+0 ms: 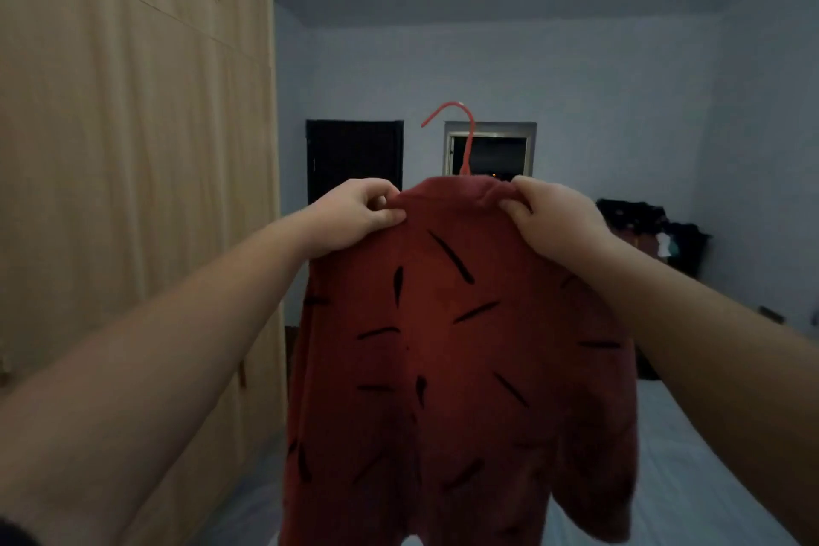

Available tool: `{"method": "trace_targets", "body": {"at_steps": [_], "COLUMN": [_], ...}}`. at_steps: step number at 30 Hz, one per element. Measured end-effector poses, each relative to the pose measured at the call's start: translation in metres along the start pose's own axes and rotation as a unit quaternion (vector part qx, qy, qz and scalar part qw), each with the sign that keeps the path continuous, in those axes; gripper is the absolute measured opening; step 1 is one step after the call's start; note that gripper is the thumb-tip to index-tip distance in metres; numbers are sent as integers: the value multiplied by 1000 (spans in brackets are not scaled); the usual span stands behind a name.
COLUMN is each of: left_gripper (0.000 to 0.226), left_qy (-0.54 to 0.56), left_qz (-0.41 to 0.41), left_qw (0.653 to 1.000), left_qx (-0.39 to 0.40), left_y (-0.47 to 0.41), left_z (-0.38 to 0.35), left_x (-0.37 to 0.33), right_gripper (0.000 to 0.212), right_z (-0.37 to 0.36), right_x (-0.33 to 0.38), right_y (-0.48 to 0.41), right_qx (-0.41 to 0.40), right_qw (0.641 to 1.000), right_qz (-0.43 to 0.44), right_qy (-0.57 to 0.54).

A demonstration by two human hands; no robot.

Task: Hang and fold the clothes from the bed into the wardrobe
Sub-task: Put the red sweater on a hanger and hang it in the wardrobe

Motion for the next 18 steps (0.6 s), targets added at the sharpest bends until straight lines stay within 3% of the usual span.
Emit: {"method": "trace_targets", "body": {"at_steps": [4,7,11,14,18], "left_gripper": [24,9,8,12,15], "left_qy": [139,268,311,283,83], "left_qz": [50,95,102,89,13], "left_qw": [986,948,930,940,989], "left_qx": [83,142,168,167,125], "left_y": [10,17,17,12,5], "left_z": [-15,-30,-48,-54,-66], "left_x": [14,22,29,36,30], "right_gripper": [32,27,25,22,20], "right_z": [3,3,1,-3,-4], "right_x": [-15,-31,-54,-72,-85], "right_y": [8,15,30,43,57], "right_qx": [-45,-5,31,65,105], "right_qw": [999,999,999,998,994], "right_qz": [18,31,26,8,-36], "right_qy": [2,19,23,22,9]}}
Point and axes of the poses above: each hand's wrist, its own y-axis away from the middle knuckle, its own z-axis out of the back of the hand, x = y × z, the point moved 2 cm from there along -y, towards the middle knuckle, and after that the axes turned 12 degrees about -z, right-handed, at the moved point
